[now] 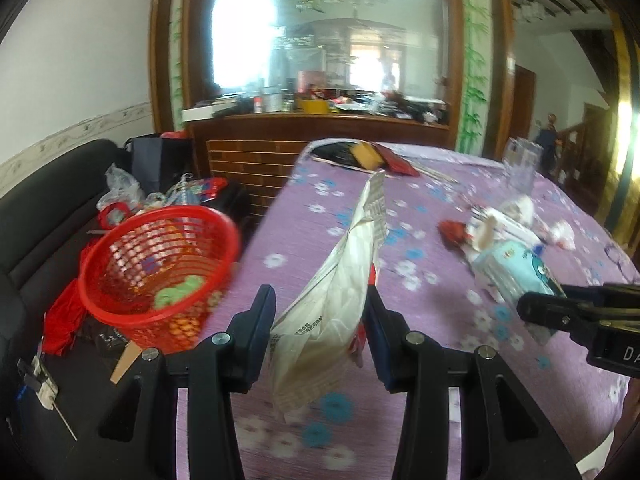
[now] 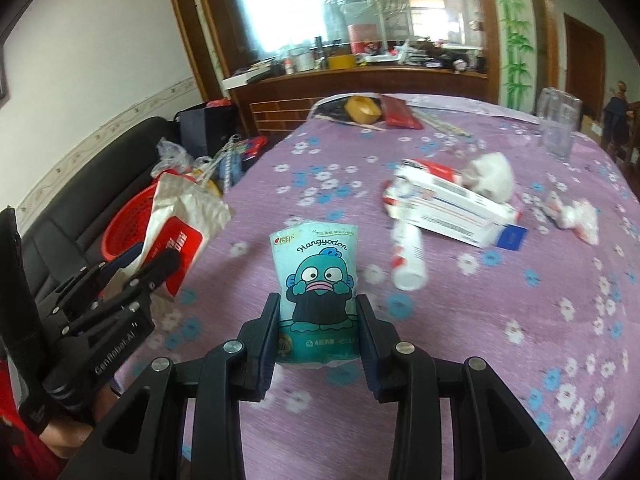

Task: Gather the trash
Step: 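Carry the bag and tissue pack over the red mesh basket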

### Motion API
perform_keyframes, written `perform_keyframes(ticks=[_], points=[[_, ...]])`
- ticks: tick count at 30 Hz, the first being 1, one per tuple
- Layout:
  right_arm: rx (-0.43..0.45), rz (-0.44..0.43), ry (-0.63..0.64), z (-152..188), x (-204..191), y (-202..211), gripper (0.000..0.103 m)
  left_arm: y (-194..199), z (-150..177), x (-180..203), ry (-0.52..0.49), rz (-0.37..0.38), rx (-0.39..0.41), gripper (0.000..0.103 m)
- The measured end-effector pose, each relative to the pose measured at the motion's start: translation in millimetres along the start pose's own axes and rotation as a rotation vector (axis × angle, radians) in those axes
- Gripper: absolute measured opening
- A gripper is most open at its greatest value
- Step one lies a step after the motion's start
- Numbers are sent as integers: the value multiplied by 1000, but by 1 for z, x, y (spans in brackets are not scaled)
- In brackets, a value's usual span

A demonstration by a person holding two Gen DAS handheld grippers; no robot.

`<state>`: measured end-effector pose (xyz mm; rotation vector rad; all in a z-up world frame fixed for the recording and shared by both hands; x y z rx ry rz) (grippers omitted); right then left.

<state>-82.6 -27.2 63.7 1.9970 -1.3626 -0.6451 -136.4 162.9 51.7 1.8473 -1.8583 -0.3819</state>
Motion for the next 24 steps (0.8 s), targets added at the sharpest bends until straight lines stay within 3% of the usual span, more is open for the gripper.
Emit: perform_keyframes(ticks=[6,14,24], points=[[-16,-91,53,-27,-42,-8,40,18,-13,-58,81,-73,29,43],[-65,-203,108,-57,-110,-32,41,28,-20,-135,179,-159,6,43],[-91,-287,145,-93,-184,-57,42,19,-26,-182,237,-195,-13,43]])
Point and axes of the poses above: each gripper's, at about its wrist camera, not at the fingertips, and y roughly against the way its jaws point, x to its right, z to its underside, the point moved 4 cm from there along -y, roughly the way its jaws point, and after that the axes turned 14 degrees about z, right-handed, at the moved point
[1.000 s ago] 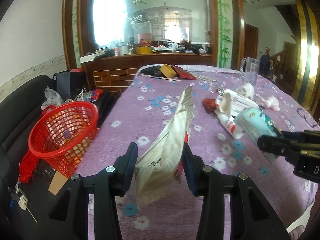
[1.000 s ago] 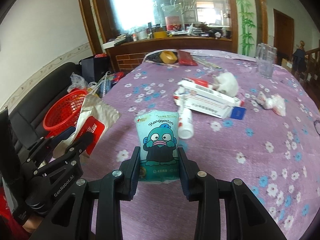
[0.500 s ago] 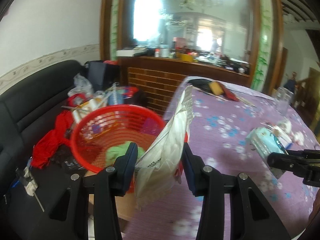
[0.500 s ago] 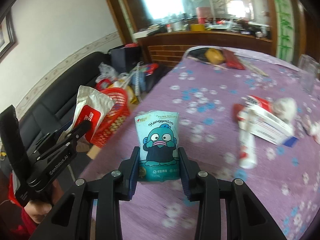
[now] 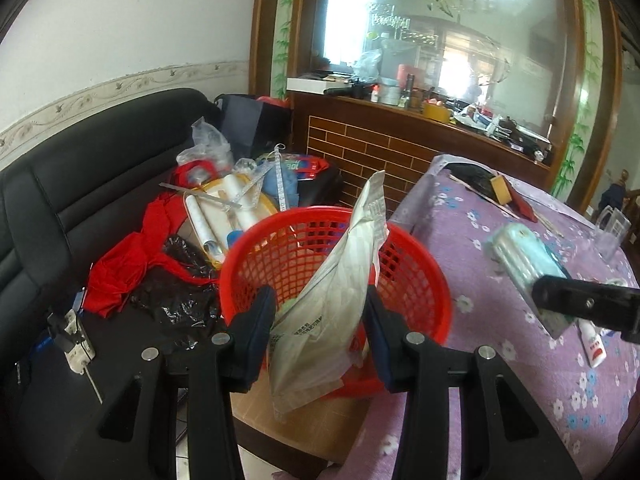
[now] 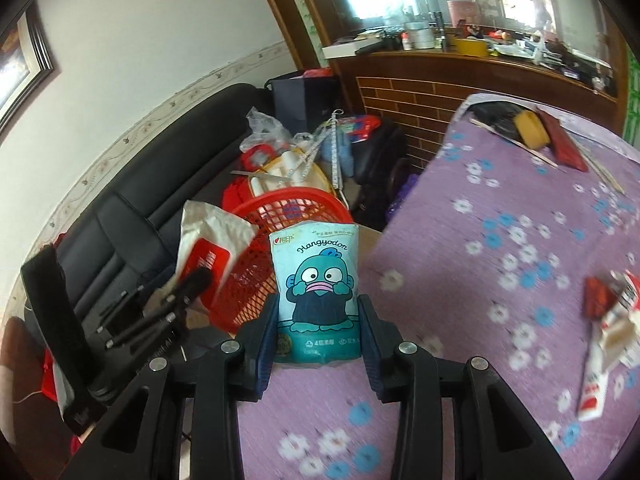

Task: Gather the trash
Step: 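Carry the bag and tissue pack over the red mesh basket, then open both grippers to drop the bag and tissue pack into the basket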

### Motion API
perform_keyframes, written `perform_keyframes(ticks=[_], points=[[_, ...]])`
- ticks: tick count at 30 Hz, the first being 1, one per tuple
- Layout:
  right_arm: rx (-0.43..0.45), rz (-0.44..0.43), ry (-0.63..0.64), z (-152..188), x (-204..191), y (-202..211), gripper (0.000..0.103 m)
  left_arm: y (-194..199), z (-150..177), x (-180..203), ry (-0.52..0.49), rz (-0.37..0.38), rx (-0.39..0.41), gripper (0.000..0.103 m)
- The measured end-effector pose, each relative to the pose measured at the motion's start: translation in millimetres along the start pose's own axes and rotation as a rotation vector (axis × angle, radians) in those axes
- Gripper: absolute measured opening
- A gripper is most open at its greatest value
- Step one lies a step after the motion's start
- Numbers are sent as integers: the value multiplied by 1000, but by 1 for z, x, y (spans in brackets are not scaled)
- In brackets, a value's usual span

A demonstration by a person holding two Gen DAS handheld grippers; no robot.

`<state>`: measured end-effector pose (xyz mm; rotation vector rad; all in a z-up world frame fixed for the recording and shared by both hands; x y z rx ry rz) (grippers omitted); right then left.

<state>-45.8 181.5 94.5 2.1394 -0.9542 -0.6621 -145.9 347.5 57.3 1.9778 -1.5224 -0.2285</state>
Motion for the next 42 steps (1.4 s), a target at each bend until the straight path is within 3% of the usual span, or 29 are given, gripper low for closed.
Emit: perform_keyframes(ticks=[8,12,21,28,42], points=[[-32,-37,0,-34,-22,-32,48,-10,-17,-11,20,-12,7,44],[-39,-65,-10,-50,-29,-47,58,-10,-21,-18,43,-14,18,65],[-30,-91,-50,-43,-4,-32,59,-5,-18,2,17,13,21,66],[-1,-15,-79,2,53,11,61,-10,-1,66,-72,95,-20,70],[30,149,-381,104,233,92,66,-41,51,220,-274,299,-196,70]])
Point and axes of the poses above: each gripper's, at about its wrist camera, not at the fingertips, and y roughly against the way its jaws point, x to its right, z to its underside, the point moved 4 cm from there along -y, roughly the way its jaws point, and after that the axes turned 14 degrees about z, right-handed, at the moved point
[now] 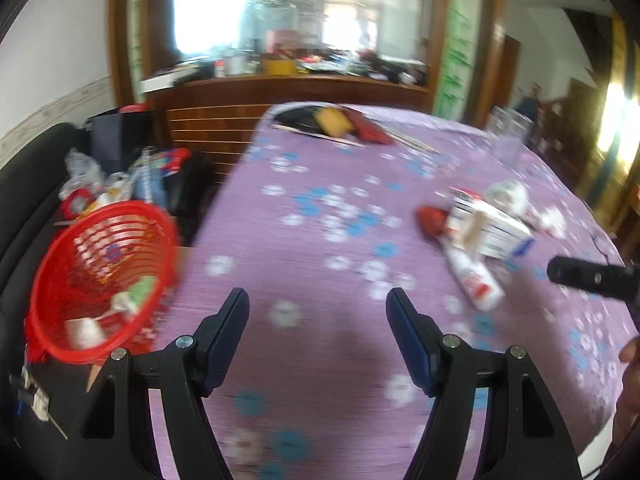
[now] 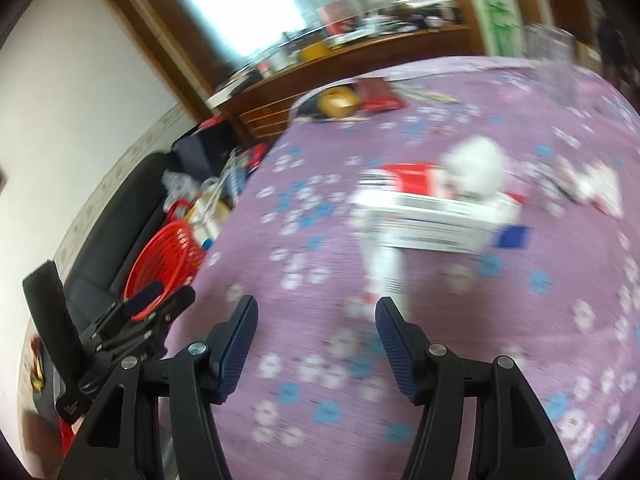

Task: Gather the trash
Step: 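Open both grippers to drop the bag and tissue pack into the basket, then grasp the white glue bottle with the left gripper while the right grasps the white plastic bag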

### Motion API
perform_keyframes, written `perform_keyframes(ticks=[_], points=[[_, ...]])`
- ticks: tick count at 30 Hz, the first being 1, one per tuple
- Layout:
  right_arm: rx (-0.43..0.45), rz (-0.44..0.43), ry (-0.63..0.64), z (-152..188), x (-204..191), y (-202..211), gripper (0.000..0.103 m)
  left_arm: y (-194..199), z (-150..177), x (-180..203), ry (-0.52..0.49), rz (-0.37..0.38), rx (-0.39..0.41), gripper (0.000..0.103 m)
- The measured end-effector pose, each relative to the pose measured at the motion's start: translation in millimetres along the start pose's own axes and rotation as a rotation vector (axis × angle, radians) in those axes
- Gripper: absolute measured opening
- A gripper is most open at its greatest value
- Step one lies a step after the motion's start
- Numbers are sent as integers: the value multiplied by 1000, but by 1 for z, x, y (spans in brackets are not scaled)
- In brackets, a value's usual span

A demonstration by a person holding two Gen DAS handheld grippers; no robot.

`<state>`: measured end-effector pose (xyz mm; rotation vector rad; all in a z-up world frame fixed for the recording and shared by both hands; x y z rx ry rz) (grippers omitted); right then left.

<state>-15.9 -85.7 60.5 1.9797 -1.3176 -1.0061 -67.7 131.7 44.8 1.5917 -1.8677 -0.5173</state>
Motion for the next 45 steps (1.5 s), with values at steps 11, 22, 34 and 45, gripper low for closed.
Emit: perform_keyframes(ticks=[11,22,34,45], points=[[84,46,-194,9,100,46,66,-66,-11,78,25,171,-160,69],[127,84,-260,12,143,69,66,-127,-12,108,6,163,-252,39],[88,225,-352,-51,218,46,66,-109,6,92,-34,172,-249,34],[10,257,-454,-101,274,-39,65,-78,25,61,-39,149,-223,34]])
Point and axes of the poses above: each gripper's, at about its wrist camera, not at the fingertips, and y roughly against the way its jaws point, x to its right, z to its underside, the point moved 4 cm from there along -y, roughly the way its jaws point, and after that the axes turned 14 degrees about z, right-handed, at the moved point
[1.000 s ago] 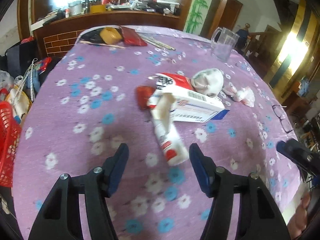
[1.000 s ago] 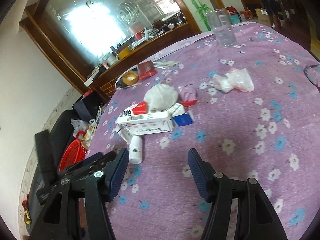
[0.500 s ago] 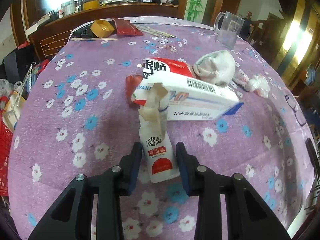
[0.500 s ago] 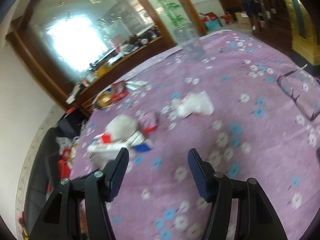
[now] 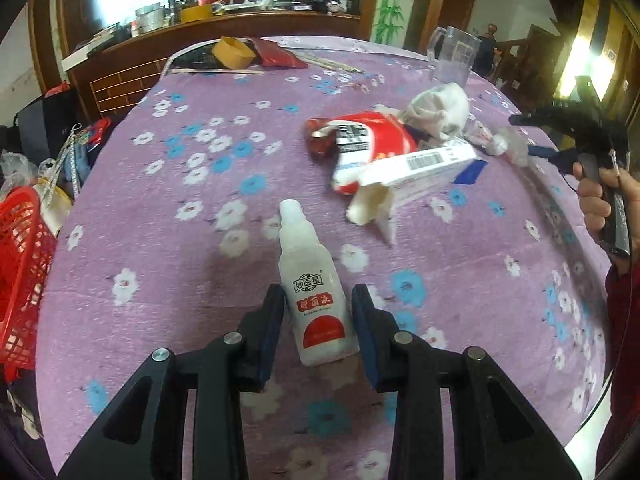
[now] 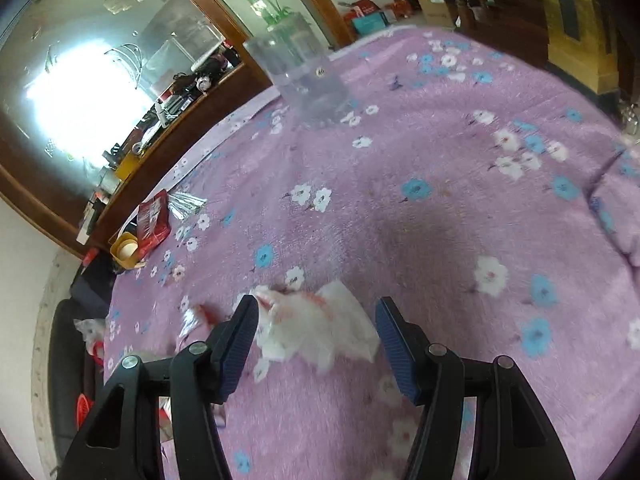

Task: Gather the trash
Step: 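Grasp the white glue bottle with the left gripper while the right grasps the white plastic bag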

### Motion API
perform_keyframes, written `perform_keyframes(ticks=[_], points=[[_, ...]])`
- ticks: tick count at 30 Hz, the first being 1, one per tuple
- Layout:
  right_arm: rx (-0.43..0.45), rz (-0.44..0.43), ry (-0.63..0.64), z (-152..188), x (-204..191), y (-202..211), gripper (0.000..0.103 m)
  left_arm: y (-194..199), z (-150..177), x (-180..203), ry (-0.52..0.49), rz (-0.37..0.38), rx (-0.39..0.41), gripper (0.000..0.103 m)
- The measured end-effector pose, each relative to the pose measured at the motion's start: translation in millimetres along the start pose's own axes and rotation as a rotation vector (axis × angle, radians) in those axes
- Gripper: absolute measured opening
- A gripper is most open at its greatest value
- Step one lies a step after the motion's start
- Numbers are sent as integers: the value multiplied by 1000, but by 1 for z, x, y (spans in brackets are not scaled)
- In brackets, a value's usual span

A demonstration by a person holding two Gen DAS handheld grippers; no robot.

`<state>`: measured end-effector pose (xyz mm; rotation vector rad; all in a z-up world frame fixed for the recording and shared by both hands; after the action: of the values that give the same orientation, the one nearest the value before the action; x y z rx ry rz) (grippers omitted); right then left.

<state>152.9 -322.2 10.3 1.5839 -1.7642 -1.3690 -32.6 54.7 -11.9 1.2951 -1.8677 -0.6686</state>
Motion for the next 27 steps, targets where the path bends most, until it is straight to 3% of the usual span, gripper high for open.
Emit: perform_keyframes(ticks=[4,8,13,20,27], points=[[-53,-57,46,16,-15,-1,62,3,-1,-9,18,-4,13,34],[-158,-224,126,55,-43,21,62,3,-2,-13,27,0,21,34],[-23,-42,237,50,-53,37,62,2,-3,-13,31,-1,28,34],[-143,-66,28,44,-48,4,62,1,-6,-15,37,-2,29,34],[-139,-45,-91,26,-53,-17,63,-1,-6,-15,27,1,33,34]])
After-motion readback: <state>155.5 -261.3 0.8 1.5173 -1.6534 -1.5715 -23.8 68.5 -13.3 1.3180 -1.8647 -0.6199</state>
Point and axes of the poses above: each gripper's, at about its wrist camera, not at the fingertips, and y roughly against the way its jaws point, x to its right, z to its underside, the point moved 4 cm from there along -y, roughly the way its jaws point, and after that the axes turned 14 degrees about z, right-handed, at the moved point
